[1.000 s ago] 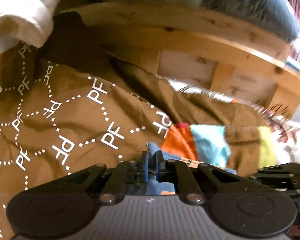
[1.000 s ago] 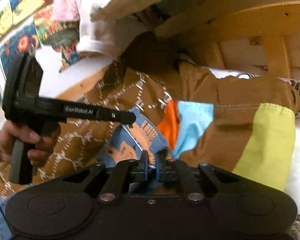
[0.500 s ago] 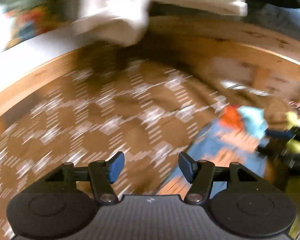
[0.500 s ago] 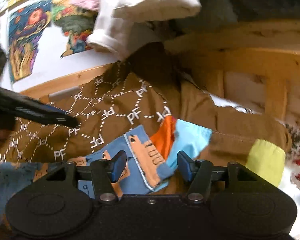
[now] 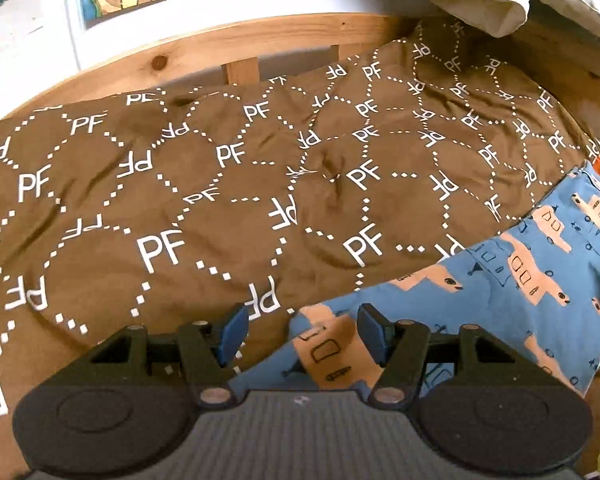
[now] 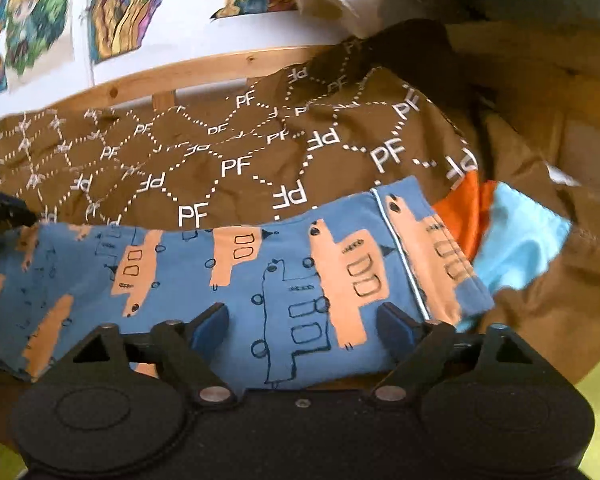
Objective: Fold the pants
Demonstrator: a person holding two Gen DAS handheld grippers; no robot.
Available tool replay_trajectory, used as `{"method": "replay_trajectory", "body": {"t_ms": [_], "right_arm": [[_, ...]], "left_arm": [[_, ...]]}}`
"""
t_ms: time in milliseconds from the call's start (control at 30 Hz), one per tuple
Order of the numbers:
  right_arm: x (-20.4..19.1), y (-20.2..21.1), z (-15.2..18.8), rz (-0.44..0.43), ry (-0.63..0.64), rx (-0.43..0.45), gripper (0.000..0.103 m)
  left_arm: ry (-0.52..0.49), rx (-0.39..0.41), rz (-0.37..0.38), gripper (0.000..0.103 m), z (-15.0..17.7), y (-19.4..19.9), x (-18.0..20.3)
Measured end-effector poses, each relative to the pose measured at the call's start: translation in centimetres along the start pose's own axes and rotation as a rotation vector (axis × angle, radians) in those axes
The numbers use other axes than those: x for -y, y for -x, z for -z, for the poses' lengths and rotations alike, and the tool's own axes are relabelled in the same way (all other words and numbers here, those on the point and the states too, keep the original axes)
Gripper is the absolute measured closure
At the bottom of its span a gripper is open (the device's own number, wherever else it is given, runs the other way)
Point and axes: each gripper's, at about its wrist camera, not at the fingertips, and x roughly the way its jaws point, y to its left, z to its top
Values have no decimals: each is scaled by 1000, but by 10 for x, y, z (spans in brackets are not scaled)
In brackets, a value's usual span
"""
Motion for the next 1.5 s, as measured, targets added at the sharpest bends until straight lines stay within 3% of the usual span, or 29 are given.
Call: {"method": "replay_trajectory", "body": {"t_ms": [100, 167, 200, 300, 367, 400, 600, 633, 667, 767, 833, 900, 1133, 1233, 1400, 1500], "right_arm": [[-13, 1, 1, -10, 34, 33, 17], [-26, 1, 2, -22, 72, 43, 14], [-34, 0, 4, -29, 98, 47, 13], [-53, 2, 11, -58, 185, 63, 13], [-64, 2, 16, -64, 241, 66, 13], [-67, 2, 18, -70, 260, 63, 13], [-69, 3, 18, -106, 247, 62, 13], [-67, 3, 18, -108, 240, 60, 12], [-67, 2, 18, -107, 234, 56, 11], [-64, -2, 21, -94, 224, 9, 11], [-63, -5, 22, -90, 218, -10, 11], [-63, -7, 23, -84, 217, -20, 10], [-63, -9, 24, -79, 213, -38, 9], [-63, -10, 24, -76, 213, -42, 8], [-62, -8, 23, -82, 203, -37, 7], [-56, 4, 17, -85, 155, 20, 7]], "left_arm": [[1, -51, 73, 39, -3, -10, -5], [19, -120, 114, 58, -6, -23, -5], [37, -150, 135, 59, -8, -27, -7], [107, -203, 173, 59, -14, -32, -14], [175, -211, 188, 42, -18, -32, -23], [214, -217, 185, 39, -20, -32, -28], [301, -244, 157, 47, -24, -40, -36], [305, -255, 154, 55, -23, -44, -35], [306, -273, 144, 71, -23, -50, -33], [307, -286, 92, 92, -25, -56, -26], [269, -251, 45, 94, -31, -50, -18], [206, -178, -3, 95, -36, -37, -9], [94, -78, -80, 96, -31, -26, 13], [37, -98, -105, 95, -27, -34, 17], [4, -94, -148, 86, -17, -35, 24], [2, -36, -166, 57, -12, -19, 35]]}}
